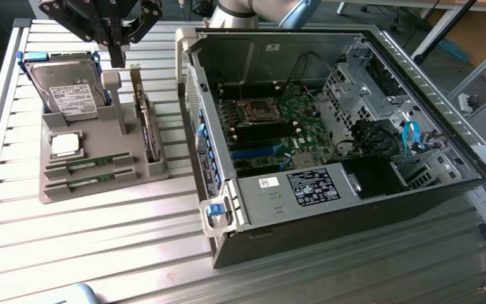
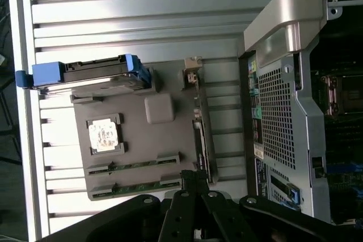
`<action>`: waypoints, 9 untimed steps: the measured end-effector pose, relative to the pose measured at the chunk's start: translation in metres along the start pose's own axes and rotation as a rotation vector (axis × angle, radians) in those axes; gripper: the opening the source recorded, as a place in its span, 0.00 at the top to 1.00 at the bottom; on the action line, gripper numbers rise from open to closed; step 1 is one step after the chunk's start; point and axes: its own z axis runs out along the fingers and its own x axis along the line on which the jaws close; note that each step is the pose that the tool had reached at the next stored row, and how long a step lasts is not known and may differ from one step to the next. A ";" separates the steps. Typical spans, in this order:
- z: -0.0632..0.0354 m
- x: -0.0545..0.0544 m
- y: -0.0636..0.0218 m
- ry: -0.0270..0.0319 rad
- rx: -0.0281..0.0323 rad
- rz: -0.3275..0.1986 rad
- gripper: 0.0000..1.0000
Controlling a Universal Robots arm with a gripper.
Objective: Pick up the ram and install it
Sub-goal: 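Reach for the ram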
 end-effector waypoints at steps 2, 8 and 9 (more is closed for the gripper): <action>-0.0001 0.002 -0.0002 0.0000 0.0000 0.000 0.89; -0.0003 0.011 -0.0009 0.0000 -0.0001 0.000 0.89; -0.0003 0.013 -0.0010 0.0000 0.0000 0.000 0.89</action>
